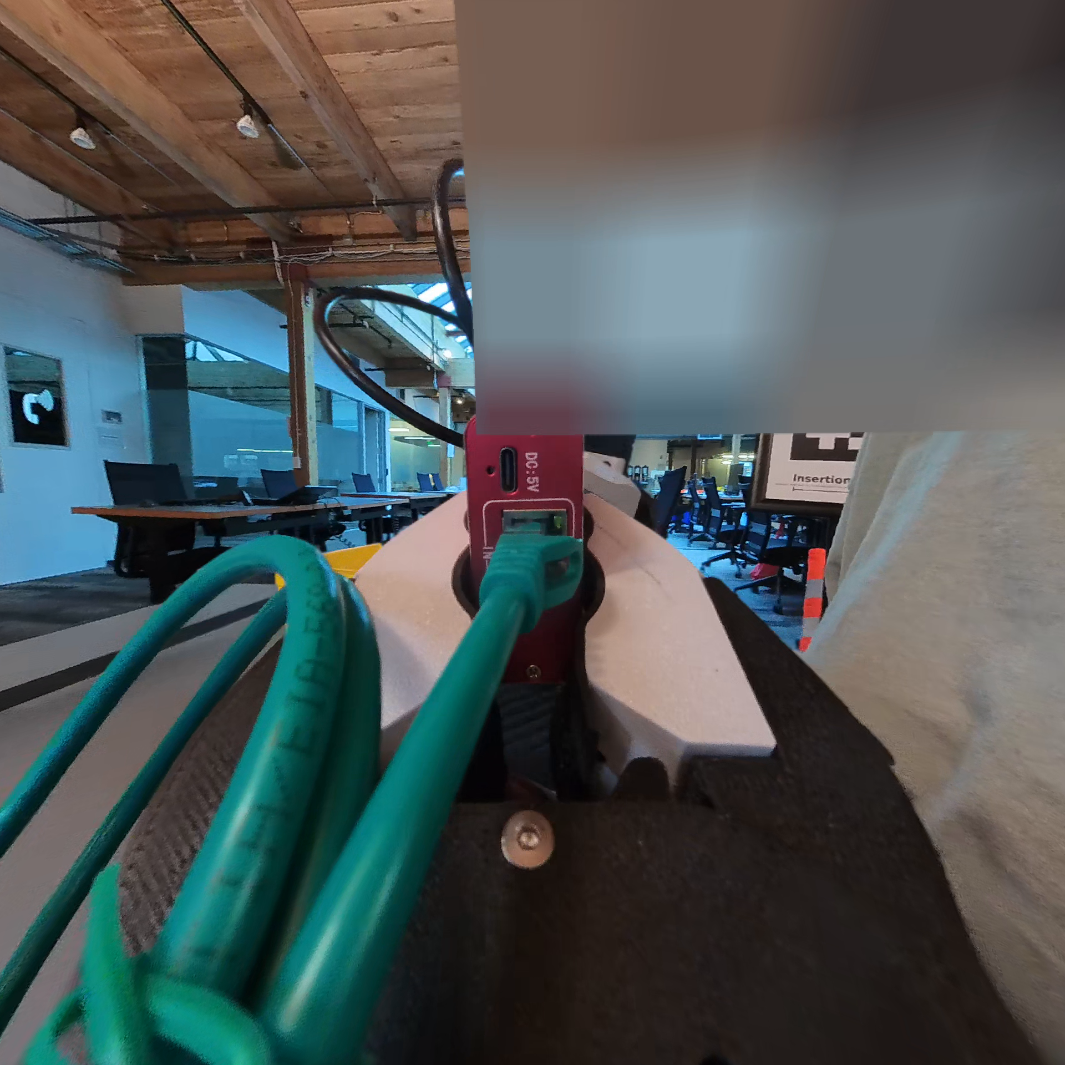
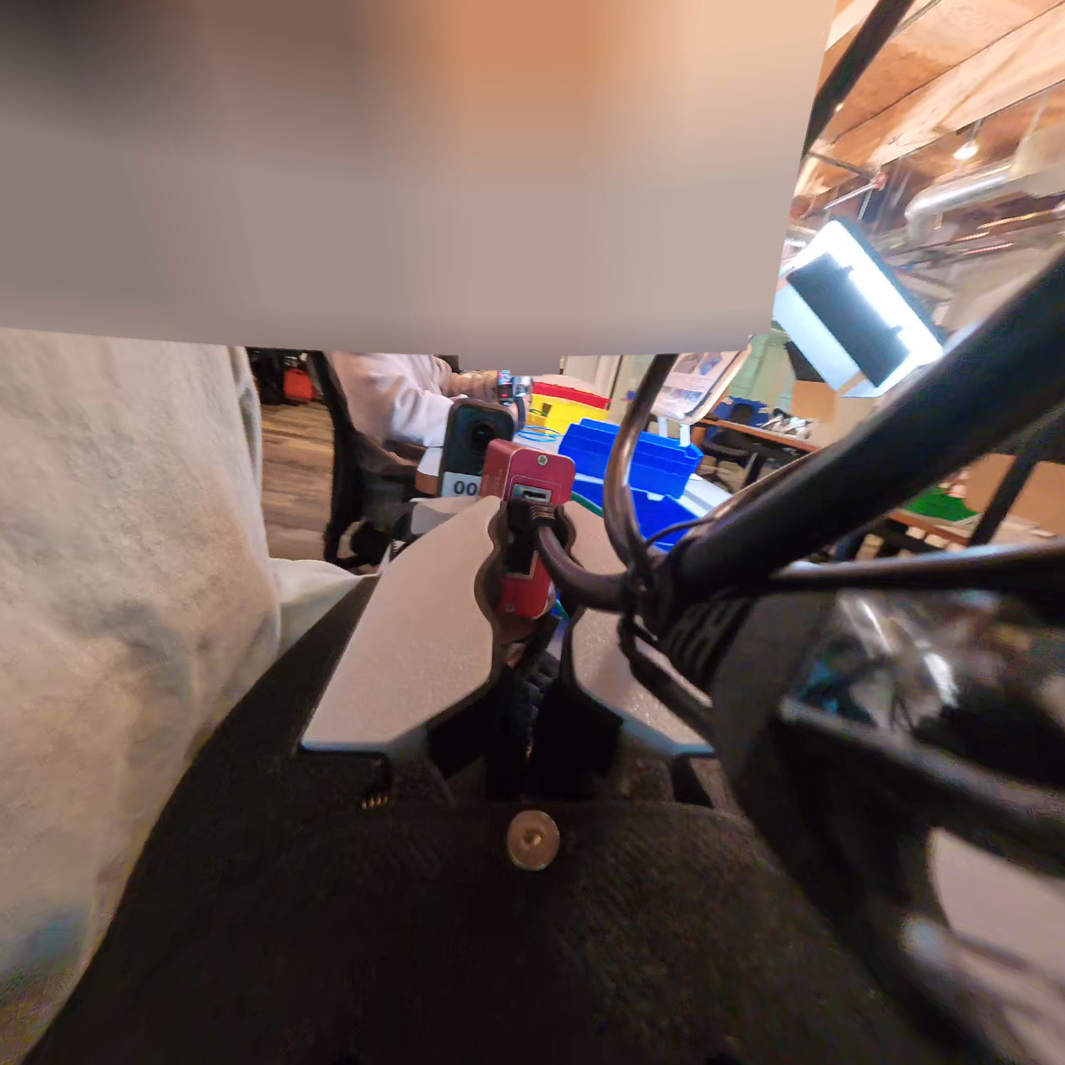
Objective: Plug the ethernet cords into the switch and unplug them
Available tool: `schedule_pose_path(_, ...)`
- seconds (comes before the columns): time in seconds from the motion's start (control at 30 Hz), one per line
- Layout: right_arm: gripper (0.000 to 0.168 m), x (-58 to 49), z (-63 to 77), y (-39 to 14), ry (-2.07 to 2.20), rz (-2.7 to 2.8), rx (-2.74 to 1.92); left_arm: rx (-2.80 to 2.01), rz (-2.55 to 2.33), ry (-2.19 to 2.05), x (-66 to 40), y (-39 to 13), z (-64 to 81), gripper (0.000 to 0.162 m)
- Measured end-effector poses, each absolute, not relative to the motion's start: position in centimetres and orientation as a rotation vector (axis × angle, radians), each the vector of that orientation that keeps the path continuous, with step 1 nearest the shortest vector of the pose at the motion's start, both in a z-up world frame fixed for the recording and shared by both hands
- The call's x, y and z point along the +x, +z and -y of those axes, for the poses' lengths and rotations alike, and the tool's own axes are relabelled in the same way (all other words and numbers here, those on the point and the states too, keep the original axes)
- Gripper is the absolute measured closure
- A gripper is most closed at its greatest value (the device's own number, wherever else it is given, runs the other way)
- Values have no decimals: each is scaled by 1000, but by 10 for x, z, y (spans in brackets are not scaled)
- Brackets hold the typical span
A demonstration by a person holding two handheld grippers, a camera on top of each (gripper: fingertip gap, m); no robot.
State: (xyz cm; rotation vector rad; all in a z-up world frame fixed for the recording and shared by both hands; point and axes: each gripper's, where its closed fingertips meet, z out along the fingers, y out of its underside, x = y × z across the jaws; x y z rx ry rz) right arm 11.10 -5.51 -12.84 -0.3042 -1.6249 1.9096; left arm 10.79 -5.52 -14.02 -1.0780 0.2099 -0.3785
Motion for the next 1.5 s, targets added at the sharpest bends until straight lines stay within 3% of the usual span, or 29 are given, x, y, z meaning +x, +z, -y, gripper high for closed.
schedule_pose_path(0.03,152,110,55,-128,1887,1603,-303,-1076,-208,-366,107,-140,55,134)
schedule_pose_path(0.57,152,102,54,-121,1850,1457,-354,-1034,-138,-412,97,-133,60,134)
schedule_pose_path(0.7,155,118,-45,-98,1758,1129,-533,-825,-13,-455,57,-114,95,134)
schedule_pose_path(0.9,155,112,-36,-111,1683,1390,-568,-998,-45,-367,69,-130,67,133)
schedule_pose_path(1.13,155,133,-94,-152,1244,1605,-909,-1100,-51,-354,75,-143,54,133)
schedule_pose_path(1.5,154,273,-278,-212,41,1522,-1624,-1127,-30,-355,74,-146,50,135)
